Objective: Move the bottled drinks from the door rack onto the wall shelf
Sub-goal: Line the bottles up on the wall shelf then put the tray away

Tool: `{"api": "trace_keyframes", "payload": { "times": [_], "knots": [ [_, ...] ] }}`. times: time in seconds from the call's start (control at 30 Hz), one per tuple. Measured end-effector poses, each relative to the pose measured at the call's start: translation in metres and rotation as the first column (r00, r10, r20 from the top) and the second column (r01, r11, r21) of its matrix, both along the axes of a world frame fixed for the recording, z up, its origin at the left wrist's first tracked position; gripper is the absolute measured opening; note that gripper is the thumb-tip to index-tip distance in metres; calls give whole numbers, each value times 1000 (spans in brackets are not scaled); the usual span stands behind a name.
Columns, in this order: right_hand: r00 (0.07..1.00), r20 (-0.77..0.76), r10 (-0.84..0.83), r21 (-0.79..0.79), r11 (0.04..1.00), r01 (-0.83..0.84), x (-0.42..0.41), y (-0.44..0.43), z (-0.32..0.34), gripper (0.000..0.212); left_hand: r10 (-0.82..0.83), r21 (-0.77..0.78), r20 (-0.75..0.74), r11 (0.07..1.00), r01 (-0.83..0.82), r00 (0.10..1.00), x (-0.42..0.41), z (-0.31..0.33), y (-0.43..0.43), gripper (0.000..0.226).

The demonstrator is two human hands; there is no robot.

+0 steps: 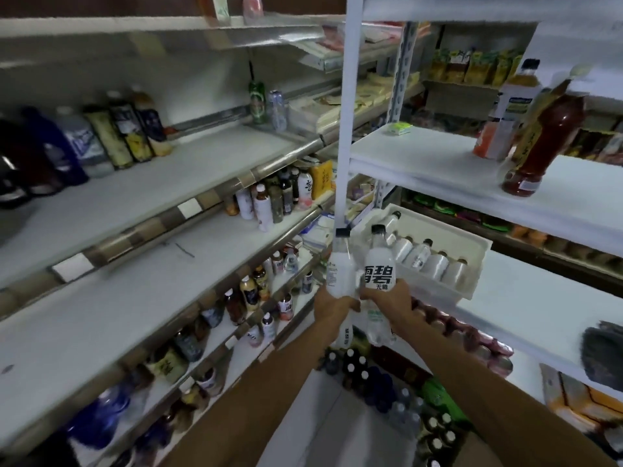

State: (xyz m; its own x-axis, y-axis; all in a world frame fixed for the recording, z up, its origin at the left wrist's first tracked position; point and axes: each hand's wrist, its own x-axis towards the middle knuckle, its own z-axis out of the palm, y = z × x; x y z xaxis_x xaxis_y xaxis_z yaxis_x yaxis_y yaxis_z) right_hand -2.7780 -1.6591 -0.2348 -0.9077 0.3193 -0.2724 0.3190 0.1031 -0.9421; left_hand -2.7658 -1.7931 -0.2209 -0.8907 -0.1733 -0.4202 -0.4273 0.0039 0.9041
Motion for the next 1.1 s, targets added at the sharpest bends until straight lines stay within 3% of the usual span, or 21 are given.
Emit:
{"api": "trace_keyframes", "payload": {
  "times": [0.03, 0.13, 0.17, 0.27, 0.33, 0.57, 0.73, 0.93, 1.1],
  "knots": [
    [1000, 8, 7, 15, 1000, -7, 2, -12, 7, 71, 20, 10, -4, 1000, -20, 1000, 5, -2, -7, 57],
    [996, 31, 82, 17, 996, -83, 6, -47, 15, 38, 67, 30, 13, 997, -67, 998, 14, -7, -33, 67],
    [992, 34, 125, 16, 992, -126, 6, -59, 15, 39, 105, 17, 31, 994, -105, 994, 16, -9, -44, 63],
    [974, 31, 224, 44, 973, -225, 2, -96, 7, 67, 243, -19, 66, 970, -242, 968, 25, -10, -80, 59],
    [959, 42, 281, 43, 958, -283, 0, -123, 5, 56, 322, -23, 41, 947, -321, 946, 29, -10, -108, 48],
    [902, 34, 430, 20, 902, -431, -13, -233, 21, 38, 417, -112, -32, 902, -418, 908, 34, 4, -217, 55],
    [864, -10, 503, 51, 864, -502, -23, -314, 43, 64, 502, -147, -129, 843, -517, 855, 29, 22, -292, 72],
    [808, -94, 582, 79, 813, -576, -31, -387, 85, 57, 592, -93, -223, 778, -621, 775, 30, 67, -358, 75],
    [761, -132, 635, 68, 772, -632, -47, -439, 119, 63, 638, -120, -341, 699, -705, 691, 25, 106, -408, 69]
  ]
}}
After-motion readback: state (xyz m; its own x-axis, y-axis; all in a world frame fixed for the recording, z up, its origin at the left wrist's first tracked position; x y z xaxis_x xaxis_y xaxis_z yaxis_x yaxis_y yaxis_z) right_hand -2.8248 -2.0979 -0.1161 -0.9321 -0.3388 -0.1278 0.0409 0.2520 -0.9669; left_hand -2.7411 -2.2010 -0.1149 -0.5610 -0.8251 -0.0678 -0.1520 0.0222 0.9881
